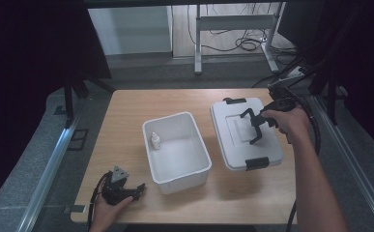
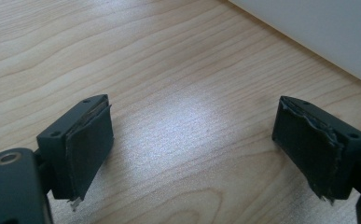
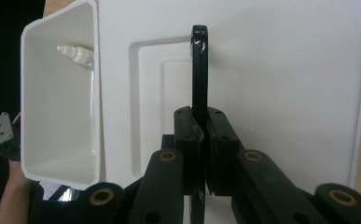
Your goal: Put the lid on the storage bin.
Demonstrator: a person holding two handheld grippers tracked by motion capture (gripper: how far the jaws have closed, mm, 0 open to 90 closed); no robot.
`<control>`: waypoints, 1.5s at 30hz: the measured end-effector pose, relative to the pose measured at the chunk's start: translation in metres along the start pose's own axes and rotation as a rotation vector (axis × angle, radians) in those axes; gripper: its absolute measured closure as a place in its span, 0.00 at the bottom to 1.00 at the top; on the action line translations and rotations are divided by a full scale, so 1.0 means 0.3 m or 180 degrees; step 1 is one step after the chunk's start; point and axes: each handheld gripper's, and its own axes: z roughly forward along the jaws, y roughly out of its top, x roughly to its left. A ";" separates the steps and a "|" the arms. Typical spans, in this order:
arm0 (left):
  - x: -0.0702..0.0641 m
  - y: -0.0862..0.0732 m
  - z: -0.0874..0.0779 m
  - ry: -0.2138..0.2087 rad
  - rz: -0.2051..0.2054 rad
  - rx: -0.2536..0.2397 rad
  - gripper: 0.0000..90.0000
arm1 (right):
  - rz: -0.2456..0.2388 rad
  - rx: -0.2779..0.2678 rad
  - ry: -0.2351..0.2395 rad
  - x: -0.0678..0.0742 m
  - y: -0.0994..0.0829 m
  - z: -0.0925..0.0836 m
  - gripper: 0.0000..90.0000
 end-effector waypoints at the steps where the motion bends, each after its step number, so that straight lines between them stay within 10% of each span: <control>1: 0.000 0.000 0.000 0.0000 0.0000 0.0000 0.14 | -0.0015 -0.0006 0.0010 0.006 0.002 0.001 0.94; 45: -0.001 -0.001 0.001 0.0001 -0.0006 -0.0005 0.13 | -0.0399 0.0269 0.0278 0.365 0.078 0.200 0.94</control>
